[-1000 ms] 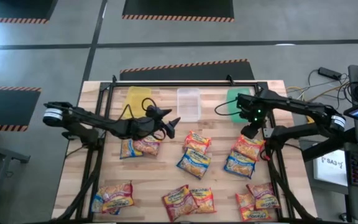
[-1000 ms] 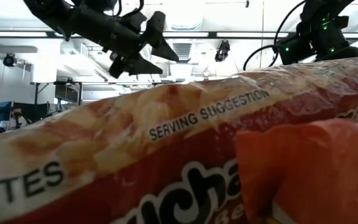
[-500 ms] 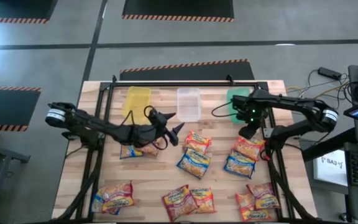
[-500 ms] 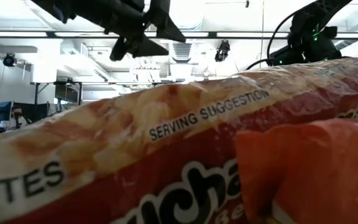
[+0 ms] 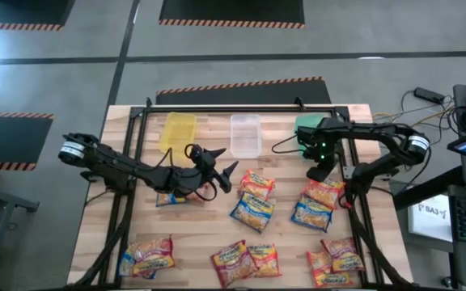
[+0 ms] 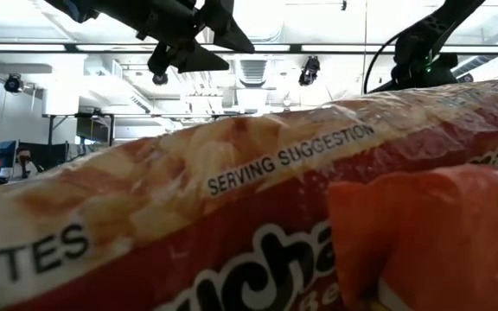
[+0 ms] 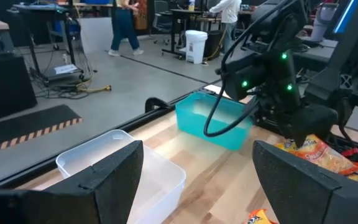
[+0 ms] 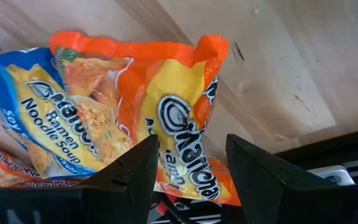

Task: Sort Maruchan noodles
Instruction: Put the top right orange noodle pack into the green bin

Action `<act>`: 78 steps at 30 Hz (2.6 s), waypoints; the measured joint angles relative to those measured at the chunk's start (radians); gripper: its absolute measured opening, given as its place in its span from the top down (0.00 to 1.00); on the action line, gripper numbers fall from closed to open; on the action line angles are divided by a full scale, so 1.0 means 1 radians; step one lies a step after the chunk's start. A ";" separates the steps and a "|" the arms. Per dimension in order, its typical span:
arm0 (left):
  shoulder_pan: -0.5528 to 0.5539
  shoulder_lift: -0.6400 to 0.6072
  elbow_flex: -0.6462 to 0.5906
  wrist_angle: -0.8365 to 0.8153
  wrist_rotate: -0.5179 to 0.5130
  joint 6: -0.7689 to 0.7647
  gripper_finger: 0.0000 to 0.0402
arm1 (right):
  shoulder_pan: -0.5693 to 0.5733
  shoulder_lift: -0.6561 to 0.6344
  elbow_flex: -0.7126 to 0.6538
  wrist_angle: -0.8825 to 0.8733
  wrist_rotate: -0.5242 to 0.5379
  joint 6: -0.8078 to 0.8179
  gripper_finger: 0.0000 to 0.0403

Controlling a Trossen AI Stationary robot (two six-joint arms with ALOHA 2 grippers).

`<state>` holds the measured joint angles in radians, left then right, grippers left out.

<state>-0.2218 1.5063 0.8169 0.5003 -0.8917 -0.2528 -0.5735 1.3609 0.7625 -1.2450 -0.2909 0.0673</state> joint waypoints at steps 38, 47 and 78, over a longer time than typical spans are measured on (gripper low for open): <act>0.001 0.000 -0.001 -0.001 -0.016 0.028 0.29 | 0.000 -0.157 0.066 -0.015 -0.101 0.001 0.98; 0.001 0.000 -0.001 0.000 -0.017 0.028 0.29 | 0.000 -0.253 0.210 -0.066 0.003 0.003 0.98; 0.092 0.276 0.168 0.108 0.457 0.033 0.29 | 0.002 -0.228 0.042 -0.095 -0.162 0.283 0.55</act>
<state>-0.1294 1.7824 0.9849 0.6088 -0.4347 -0.2197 -0.5716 1.1324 0.8047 -1.3403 -0.4534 0.3499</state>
